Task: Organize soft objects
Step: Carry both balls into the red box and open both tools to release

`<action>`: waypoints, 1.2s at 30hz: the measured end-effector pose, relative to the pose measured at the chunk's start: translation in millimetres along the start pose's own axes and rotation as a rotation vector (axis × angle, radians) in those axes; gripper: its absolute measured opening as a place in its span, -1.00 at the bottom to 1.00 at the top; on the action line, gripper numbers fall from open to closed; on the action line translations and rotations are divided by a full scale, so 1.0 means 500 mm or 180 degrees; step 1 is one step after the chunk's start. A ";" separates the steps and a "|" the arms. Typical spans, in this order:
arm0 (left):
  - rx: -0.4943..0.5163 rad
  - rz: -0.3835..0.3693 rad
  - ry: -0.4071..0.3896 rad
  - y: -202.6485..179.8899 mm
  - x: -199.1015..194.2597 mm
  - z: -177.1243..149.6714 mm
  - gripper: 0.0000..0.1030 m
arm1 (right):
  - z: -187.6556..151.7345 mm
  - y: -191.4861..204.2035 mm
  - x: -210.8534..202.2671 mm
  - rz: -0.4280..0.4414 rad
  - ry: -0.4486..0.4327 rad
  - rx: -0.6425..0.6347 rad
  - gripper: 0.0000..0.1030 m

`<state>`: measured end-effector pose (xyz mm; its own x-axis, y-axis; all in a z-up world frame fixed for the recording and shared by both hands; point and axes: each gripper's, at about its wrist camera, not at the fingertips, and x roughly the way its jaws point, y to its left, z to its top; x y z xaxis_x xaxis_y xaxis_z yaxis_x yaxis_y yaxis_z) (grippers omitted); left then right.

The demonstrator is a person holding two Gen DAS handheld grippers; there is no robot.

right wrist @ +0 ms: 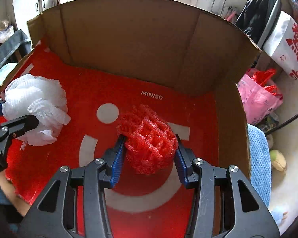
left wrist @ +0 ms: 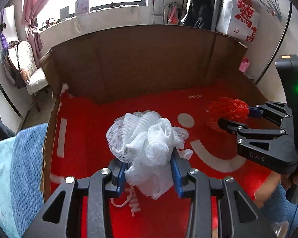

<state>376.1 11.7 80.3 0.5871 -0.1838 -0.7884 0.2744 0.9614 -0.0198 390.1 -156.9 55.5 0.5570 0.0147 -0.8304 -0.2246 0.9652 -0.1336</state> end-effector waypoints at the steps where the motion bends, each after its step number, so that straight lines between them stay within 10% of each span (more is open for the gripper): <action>1: 0.0001 0.0015 -0.0005 -0.002 0.005 0.007 -0.22 | 0.003 -0.002 0.003 -0.0006 0.0001 0.0005 -0.15; 36: 0.0007 0.0041 -0.0157 -0.009 0.015 0.038 0.81 | 0.028 -0.036 0.029 0.0031 0.0123 0.0151 0.31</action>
<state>393.8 2.3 86.3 0.6274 -0.1815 -0.7572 0.2683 0.9633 -0.0086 413.3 -170.6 53.3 0.5234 0.0149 -0.8520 -0.1912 0.9764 -0.1004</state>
